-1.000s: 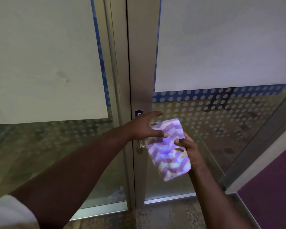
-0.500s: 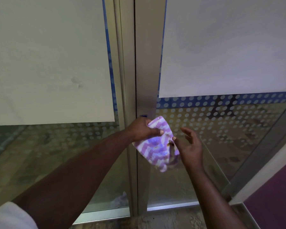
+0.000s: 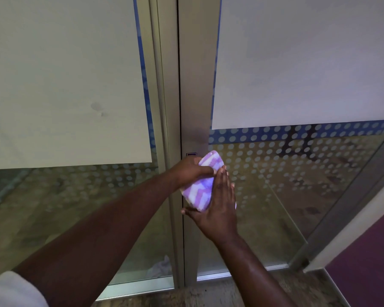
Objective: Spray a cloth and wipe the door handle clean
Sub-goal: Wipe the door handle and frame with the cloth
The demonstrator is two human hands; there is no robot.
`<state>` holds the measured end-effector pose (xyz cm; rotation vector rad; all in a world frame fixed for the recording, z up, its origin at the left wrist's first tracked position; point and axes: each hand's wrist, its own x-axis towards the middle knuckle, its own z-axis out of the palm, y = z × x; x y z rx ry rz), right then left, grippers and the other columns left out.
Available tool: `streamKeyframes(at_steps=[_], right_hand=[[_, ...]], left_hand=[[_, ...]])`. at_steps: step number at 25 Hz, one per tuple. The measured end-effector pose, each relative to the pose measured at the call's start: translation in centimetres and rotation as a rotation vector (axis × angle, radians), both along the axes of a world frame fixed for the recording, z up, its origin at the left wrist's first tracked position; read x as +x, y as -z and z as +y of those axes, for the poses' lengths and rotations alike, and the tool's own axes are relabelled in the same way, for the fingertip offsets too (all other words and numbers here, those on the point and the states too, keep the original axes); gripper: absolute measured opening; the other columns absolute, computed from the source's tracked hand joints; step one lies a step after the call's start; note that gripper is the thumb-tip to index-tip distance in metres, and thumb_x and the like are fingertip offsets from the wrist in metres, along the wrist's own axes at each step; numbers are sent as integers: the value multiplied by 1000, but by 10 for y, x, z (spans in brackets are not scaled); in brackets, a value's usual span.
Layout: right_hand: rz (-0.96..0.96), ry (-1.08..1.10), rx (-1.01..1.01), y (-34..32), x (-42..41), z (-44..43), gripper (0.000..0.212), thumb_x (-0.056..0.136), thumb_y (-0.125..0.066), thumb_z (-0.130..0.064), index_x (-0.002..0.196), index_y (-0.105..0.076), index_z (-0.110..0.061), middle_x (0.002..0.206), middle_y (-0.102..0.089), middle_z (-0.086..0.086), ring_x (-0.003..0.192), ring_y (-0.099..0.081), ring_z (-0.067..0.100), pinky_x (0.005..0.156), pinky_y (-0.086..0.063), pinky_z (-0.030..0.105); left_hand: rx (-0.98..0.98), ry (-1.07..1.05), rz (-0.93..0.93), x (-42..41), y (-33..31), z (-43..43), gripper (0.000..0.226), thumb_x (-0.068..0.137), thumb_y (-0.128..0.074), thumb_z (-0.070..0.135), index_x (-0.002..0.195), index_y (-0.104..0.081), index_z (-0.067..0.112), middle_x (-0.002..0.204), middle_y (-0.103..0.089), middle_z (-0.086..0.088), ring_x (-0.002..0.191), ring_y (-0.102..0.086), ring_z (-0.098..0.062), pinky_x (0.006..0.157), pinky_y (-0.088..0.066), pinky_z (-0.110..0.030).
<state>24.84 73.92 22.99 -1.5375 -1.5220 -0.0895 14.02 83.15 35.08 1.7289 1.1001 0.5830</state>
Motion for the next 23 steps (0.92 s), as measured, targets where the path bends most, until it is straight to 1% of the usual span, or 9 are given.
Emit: streamKeyframes(at_steps=[1, 3, 6, 8, 10, 13, 16, 18, 23], right_hand=[[48, 11, 14, 2, -1, 3, 119, 75, -88, -46, 163, -19, -5, 171, -21, 10, 159, -20, 22, 128, -24, 50], [200, -11, 62, 6, 1, 8, 97, 81, -81, -11, 162, -28, -12, 168, -30, 4, 155, -31, 17, 117, -41, 55], [392, -61, 124, 12, 9, 15, 71, 88, -66, -10, 156, -46, -18, 158, -52, 0, 144, -50, 16, 110, -48, 53], [436, -19, 156, 20, 11, 21, 69, 87, -69, -2, 152, -52, -15, 154, -57, 2, 142, -54, 17, 108, -50, 54], [429, 11, 151, 28, 10, 28, 74, 84, -73, 3, 153, -50, -11, 156, -54, 4, 144, -50, 19, 111, -47, 55], [349, 1, 170, 27, 9, 39, 69, 90, -66, -18, 155, -46, -10, 161, -47, 0, 150, -42, 15, 120, -39, 46], [220, 4, 249, 18, 11, 57, 66, 93, -65, -7, 155, -45, -9, 162, -46, 4, 151, -41, 18, 121, -39, 48], [113, 14, 297, 12, 13, 71, 74, 88, -70, 3, 156, -42, -7, 163, -44, 9, 153, -39, 23, 121, -38, 50], [-161, -59, 221, -3, 1, 100, 72, 87, -64, 0, 155, -44, -4, 164, -38, 11, 156, -30, 31, 126, -26, 52]], left_hand=[[-54, 28, -6, -1, -1, 0, 18, 91, -79, 25, 90, -72, 9, 97, -74, -16, 88, -69, -29, 84, -52, -38], [-153, 79, -28, -2, -2, 4, 24, 98, -70, 26, 83, -67, 7, 91, -68, -21, 83, -65, -29, 82, -48, -37], [-116, 67, -11, -8, -8, 9, 37, 109, -55, 27, 78, -62, 8, 72, -60, -14, 61, -57, -20, 65, -47, -30], [284, 7, 38, -17, -15, 17, 29, 110, -56, 27, 92, -72, 10, 81, -67, -7, 70, -64, -20, 70, -49, -32], [890, -57, 104, -31, -26, 28, 27, 108, -55, 27, 112, -74, 8, 99, -73, -4, 91, -69, -25, 80, -49, -31], [1521, -17, 202, -46, -47, 56, 39, 107, -51, 20, 137, -66, 1, 144, -63, -21, 138, -56, -38, 117, -42, -48], [1718, 2, 405, -59, -64, 81, 50, 110, -45, 22, 154, -48, -1, 163, -41, -27, 153, -36, -45, 126, -26, -62], [1749, 0, 484, -66, -64, 95, 53, 110, -43, 24, 157, -43, -2, 164, -39, -28, 153, -36, -47, 126, -26, -63], [1818, -18, 513, -69, -56, 110, 52, 110, -47, 22, 157, -44, -1, 163, -41, -26, 153, -38, -45, 126, -25, -61]])
